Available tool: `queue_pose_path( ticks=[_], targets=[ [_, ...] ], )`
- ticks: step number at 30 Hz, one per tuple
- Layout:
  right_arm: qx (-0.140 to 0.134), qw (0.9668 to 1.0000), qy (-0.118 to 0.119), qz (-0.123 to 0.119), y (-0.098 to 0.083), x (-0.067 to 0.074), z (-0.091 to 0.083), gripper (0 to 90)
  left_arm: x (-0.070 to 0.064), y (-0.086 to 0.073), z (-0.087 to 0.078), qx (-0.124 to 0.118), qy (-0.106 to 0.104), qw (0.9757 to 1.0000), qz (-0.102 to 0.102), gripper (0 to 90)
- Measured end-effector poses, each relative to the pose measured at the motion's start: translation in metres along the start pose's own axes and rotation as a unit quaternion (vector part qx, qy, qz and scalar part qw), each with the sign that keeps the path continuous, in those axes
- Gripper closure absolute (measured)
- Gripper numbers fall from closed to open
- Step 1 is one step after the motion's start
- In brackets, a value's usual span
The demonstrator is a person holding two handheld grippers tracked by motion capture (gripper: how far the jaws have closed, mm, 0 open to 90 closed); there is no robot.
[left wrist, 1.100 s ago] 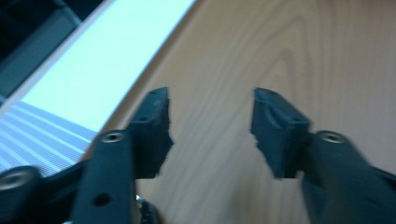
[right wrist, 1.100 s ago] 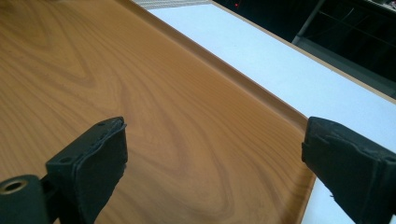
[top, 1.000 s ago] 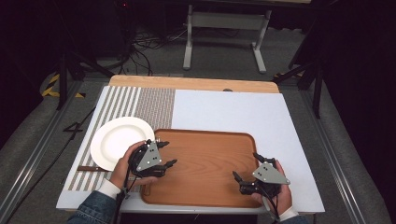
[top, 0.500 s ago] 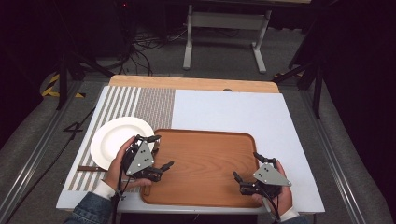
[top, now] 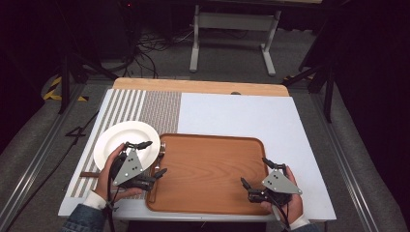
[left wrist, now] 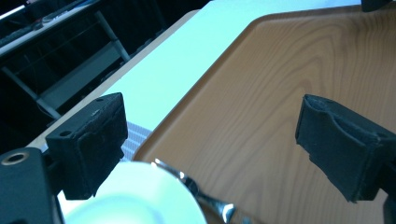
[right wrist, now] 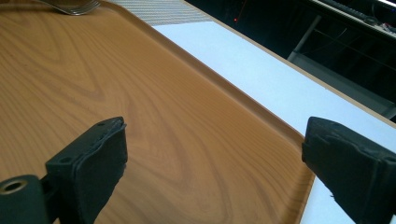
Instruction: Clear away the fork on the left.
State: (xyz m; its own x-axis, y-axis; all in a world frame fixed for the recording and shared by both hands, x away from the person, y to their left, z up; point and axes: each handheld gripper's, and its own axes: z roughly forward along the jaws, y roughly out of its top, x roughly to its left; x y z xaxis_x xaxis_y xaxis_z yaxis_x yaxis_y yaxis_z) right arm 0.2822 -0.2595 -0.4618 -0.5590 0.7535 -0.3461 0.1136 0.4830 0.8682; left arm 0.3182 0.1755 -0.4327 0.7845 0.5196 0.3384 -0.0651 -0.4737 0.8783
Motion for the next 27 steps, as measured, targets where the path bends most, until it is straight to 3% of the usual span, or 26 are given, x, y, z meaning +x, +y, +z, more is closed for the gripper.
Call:
queue_pose_path(
  ticks=[9,12,14,18,21,27],
  targets=[
    [-0.005,1.0,-0.005,-0.001,0.0,-0.001,0.0,7.5,0.002,-0.028,-0.021,0.016,0.022,0.9989,-0.037,9.5],
    [-0.004,1.0,-0.006,-0.001,0.0,-0.001,0.0,7.5,0.002,-0.035,-0.027,0.009,0.026,0.9981,-0.055,9.5],
    [-0.005,1.0,-0.007,0.0,-0.001,-0.001,0.0,7.5,0.0,-0.042,-0.031,0.007,0.029,0.9965,-0.078,9.2],
    [-0.006,0.9999,-0.009,0.003,-0.001,-0.002,-0.001,7.2,-0.003,-0.046,-0.035,0.017,0.033,0.9963,-0.078,8.7],
    [-0.01,0.9998,-0.014,0.007,-0.001,-0.004,-0.002,6.7,-0.002,-0.048,-0.035,0.011,0.03,0.9956,-0.088,8.3],
    [-0.015,0.9996,-0.019,0.012,-0.002,-0.005,-0.004,6.3,-0.002,-0.048,-0.033,0.011,0.025,0.9959,-0.086,7.5]
  ],
)
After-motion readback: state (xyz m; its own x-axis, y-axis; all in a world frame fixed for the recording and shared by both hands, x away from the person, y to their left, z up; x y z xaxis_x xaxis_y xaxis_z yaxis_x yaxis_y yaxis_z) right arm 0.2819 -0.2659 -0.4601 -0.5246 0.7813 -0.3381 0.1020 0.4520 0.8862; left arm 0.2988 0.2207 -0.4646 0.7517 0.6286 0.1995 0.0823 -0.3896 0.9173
